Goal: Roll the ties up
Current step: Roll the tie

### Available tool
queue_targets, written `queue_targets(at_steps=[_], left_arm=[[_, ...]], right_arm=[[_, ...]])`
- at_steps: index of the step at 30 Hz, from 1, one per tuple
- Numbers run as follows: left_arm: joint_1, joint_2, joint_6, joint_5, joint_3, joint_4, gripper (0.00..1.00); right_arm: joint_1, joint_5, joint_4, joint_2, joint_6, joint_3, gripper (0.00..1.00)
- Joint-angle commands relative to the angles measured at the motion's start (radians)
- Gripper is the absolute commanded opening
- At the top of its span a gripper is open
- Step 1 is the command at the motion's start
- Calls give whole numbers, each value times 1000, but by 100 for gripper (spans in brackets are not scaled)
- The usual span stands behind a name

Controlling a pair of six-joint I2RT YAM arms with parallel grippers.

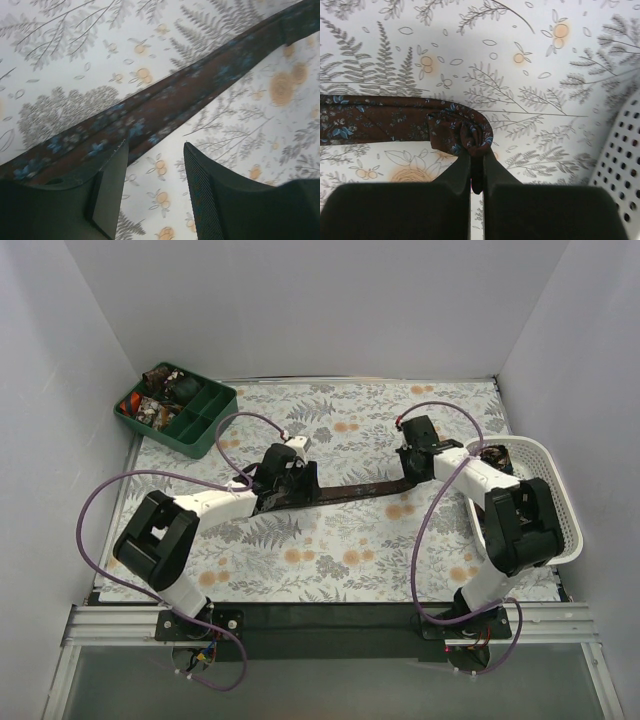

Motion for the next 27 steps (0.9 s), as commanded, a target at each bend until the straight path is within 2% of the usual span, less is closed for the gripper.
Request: queue_targets(at_steps=[1,12,18,27], left_arm=[[26,-33,39,7,-22,-23,45],[33,-82,28,20,-87,-54,44],[41,-124,30,19,-119,-59,43],[41,-142,20,25,-136,-51,43]], right_arm=[[48,254,-123,38,-26,87,1],[263,607,-250,209,18,242,1],[360,637,-321,323,64,332,1],[430,598,-371,463,100,434,1]])
